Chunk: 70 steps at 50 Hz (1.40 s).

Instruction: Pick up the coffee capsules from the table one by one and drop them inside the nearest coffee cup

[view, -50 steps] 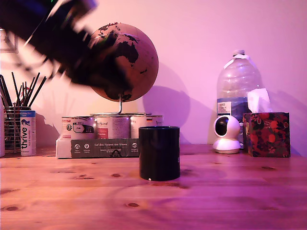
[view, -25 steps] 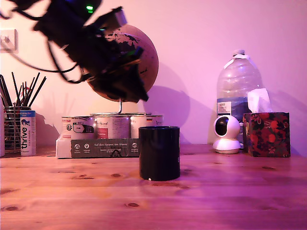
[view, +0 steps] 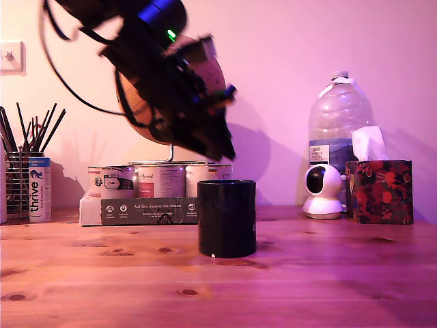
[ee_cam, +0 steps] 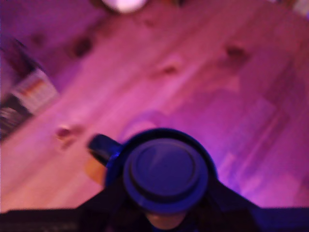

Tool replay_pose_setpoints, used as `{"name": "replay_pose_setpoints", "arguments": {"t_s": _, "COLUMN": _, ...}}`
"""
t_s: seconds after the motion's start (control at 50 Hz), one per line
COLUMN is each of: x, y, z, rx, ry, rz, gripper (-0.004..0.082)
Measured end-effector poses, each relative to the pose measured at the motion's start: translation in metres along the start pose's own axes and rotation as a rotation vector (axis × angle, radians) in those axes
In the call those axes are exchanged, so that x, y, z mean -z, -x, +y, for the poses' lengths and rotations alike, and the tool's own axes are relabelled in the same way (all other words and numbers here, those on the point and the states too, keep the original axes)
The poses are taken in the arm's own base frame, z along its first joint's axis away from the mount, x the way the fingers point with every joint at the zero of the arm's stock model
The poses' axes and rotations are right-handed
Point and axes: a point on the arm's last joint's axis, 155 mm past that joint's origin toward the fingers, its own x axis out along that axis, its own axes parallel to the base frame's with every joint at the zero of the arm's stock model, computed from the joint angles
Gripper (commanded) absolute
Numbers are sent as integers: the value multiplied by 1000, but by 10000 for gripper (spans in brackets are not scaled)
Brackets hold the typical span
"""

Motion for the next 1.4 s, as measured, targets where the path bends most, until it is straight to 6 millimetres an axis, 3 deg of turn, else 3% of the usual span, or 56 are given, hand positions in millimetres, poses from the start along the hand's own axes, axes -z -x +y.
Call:
{"name": "replay_pose_setpoints", "arguments": {"t_s": 0.34, "x": 8, "y": -11, "z": -2, "rx": -2, "ry": 1, "rz": 41, "gripper": 233}}
{"name": "replay_pose_setpoints", "arguments": {"t_s": 0.86, "x": 14, "y": -11, "z": -3, "rx": 1, "ry": 5, "rz": 65, "gripper": 242}}
{"name": "replay_pose_setpoints", "arguments": {"t_s": 0.92, "x": 15, "y": -11, "z": -3, "rx": 2, "ry": 5, "rz": 68, "gripper": 325}}
{"name": "replay_pose_setpoints", "arguments": {"t_s": 1.0, "x": 16, "y": -11, "z": -3, "rx": 2, "ry": 6, "rz": 70, "gripper": 596}}
{"name": "replay_pose_setpoints", "arguments": {"t_s": 1.06, "x": 16, "y": -11, "z": -3, "rx": 0, "ry": 6, "rz": 70, "gripper": 722}}
{"name": "replay_pose_setpoints", "arguments": {"t_s": 1.4, "x": 16, "y": -11, "z": -1, "rx": -10, "ry": 6, "rz": 73, "gripper": 726}}
